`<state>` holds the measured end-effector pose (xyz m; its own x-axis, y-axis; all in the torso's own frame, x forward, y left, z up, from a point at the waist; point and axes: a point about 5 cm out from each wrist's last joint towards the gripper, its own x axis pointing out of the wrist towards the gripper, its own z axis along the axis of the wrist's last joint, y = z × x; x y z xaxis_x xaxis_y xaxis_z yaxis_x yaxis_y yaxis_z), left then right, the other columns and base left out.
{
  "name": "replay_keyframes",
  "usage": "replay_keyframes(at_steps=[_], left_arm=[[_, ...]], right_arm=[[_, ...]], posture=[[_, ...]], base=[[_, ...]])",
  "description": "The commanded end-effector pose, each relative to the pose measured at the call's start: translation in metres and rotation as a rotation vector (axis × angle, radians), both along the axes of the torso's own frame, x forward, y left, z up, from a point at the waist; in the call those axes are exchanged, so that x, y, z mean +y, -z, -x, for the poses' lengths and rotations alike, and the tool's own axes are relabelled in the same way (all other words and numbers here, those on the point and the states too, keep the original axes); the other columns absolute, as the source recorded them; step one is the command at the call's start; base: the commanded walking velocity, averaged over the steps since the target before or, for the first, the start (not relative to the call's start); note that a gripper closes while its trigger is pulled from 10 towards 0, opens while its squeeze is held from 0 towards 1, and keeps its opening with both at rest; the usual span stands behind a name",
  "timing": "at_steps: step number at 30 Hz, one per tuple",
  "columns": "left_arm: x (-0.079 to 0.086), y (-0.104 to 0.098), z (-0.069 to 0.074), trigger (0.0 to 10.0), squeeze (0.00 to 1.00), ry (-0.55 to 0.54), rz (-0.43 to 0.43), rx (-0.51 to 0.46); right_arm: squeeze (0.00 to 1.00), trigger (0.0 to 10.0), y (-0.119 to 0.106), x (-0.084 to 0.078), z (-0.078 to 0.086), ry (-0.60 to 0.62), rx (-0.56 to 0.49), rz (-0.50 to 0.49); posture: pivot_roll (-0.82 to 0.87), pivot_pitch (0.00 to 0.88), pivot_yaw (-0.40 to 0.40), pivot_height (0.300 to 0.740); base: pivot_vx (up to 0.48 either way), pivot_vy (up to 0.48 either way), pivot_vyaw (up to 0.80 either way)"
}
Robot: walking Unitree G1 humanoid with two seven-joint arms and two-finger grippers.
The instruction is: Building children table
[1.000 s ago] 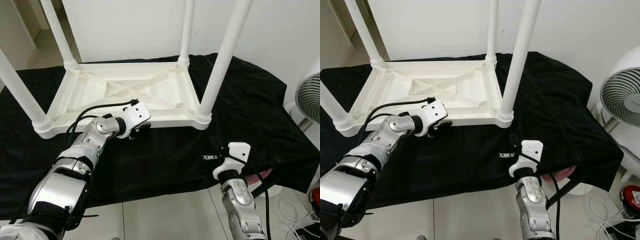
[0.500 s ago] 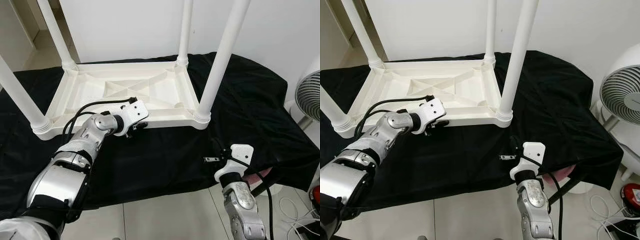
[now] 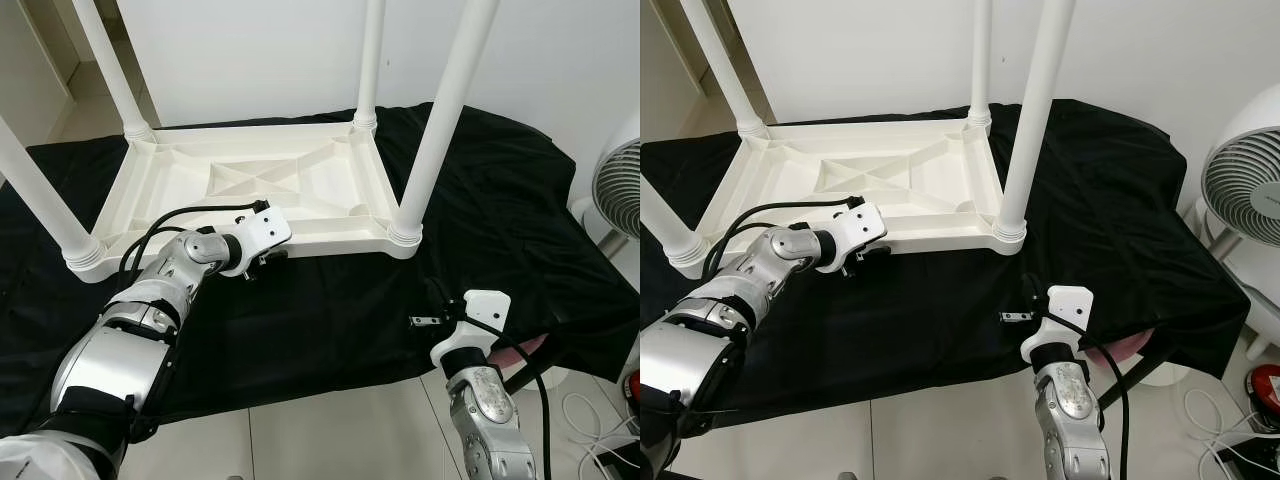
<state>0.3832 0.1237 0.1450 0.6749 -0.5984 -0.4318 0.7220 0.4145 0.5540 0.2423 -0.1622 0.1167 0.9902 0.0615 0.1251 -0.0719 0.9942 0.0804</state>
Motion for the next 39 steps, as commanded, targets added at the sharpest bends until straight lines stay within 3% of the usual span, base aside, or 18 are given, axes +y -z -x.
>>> replay_keyframes(at_steps=[1, 9, 16, 20, 26, 39], left_arm=[[0.012, -0.01, -0.011, 10.0, 0.0, -0.243, 0.022, -0.219], [0.015, -0.006, -0.012, 10.0, 0.0, -0.279, -0.003, -0.196], [0.019, 0.006, -0.01, 10.0, 0.0, -0.287, -0.078, -0.108], [0.018, 0.006, -0.009, 10.0, 0.0, -0.285, -0.057, -0.084], [0.01, 0.01, -0.006, 10.0, 0.0, -0.221, -0.022, -0.025], [-0.001, 0.026, 0.006, 10.0, 0.0, -0.068, -0.043, 0.074]], right_arm=[[0.0, 10.0, 0.002, 0.002, 0.002, 0.001, 0.018, 0.007], [0.0, 10.0, 0.003, 0.0, 0.012, 0.013, 0.04, 0.013], [0.0, 10.0, -0.001, -0.001, 0.014, 0.002, 0.045, 0.025], [0.0, 10.0, -0.001, -0.002, 0.013, 0.001, 0.045, 0.03], [0.0, 10.0, -0.002, 0.0, 0.012, -0.006, 0.05, 0.034], [0.0, 10.0, -0.001, -0.003, 0.014, -0.036, 0.056, 0.077]], posture=[[-0.25, 0.0, 0.087, 0.74], [-0.26, 0.011, 0.088, 0.74], [-0.26, 0.015, 0.082, 0.74], [-0.26, 0.015, 0.081, 0.74], [-0.26, 0.015, 0.085, 0.74], [-0.26, 0.013, 0.117, 0.74]], base=[[0.0, 0.0, 0.0], [0.0, 0.0, 0.0], [0.0, 0.0, 0.0], [0.0, 0.0, 0.0], [0.0, 0.0, 0.0], [0.0, 0.0, 0.0]])
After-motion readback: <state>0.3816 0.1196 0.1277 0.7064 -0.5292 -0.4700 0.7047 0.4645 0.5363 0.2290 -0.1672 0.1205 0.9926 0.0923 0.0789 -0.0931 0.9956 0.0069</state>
